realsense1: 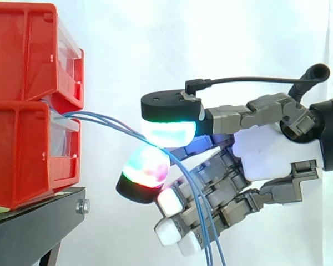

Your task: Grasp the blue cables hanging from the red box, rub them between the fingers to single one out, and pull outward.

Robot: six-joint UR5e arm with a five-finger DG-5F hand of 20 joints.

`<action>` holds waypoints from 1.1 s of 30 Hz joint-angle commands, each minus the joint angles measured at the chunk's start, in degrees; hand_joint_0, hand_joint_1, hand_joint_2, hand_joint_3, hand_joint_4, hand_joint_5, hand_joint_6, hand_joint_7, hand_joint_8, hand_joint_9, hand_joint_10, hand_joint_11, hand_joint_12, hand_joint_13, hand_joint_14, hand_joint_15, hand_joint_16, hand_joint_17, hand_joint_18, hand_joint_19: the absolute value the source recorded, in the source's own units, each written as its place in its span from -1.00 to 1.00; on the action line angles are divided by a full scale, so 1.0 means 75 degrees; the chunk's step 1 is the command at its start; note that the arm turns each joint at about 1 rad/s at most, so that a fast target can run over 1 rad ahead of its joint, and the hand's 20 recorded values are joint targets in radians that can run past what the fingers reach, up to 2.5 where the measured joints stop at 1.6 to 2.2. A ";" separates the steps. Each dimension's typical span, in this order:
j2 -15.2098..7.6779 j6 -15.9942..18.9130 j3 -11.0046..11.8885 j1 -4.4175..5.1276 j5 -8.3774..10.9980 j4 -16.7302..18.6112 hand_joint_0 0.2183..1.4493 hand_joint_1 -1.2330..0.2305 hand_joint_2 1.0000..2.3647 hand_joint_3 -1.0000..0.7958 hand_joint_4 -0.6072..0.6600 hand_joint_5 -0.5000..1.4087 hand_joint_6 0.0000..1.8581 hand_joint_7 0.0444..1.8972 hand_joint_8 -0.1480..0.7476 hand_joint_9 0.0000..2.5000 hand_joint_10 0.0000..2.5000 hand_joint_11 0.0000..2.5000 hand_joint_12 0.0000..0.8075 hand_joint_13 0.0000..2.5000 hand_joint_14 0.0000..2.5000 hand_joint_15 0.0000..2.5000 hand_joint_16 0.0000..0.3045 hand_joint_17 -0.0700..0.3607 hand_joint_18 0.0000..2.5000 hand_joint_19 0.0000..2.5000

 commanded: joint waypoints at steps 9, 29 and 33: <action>0.0053 0.0000 0.0004 -0.0001 0.0008 -0.0027 -0.28 -0.51 -0.97 0.03 0.01 -0.64 -0.04 0.22 0.03 -0.23 -0.98 -0.51 -0.08 -0.32 -0.99 -0.64 -0.68 -0.17 -0.42 -0.70; 0.0053 0.0000 0.0004 -0.0001 -0.0028 -0.0226 -0.29 -0.48 -1.00 -0.44 0.18 -0.64 -0.03 0.04 0.00 -0.23 -0.98 -0.51 -0.11 -0.32 -0.98 -0.63 -0.67 -0.16 -0.38 -0.67; 0.0053 0.0000 0.0004 -0.0013 -0.0028 -0.0226 -0.49 -0.32 -1.00 -0.44 0.16 -0.65 -0.04 -0.01 0.00 -0.21 -0.98 -0.50 -0.07 -0.31 -0.98 -0.62 -0.65 -0.12 -0.38 -0.65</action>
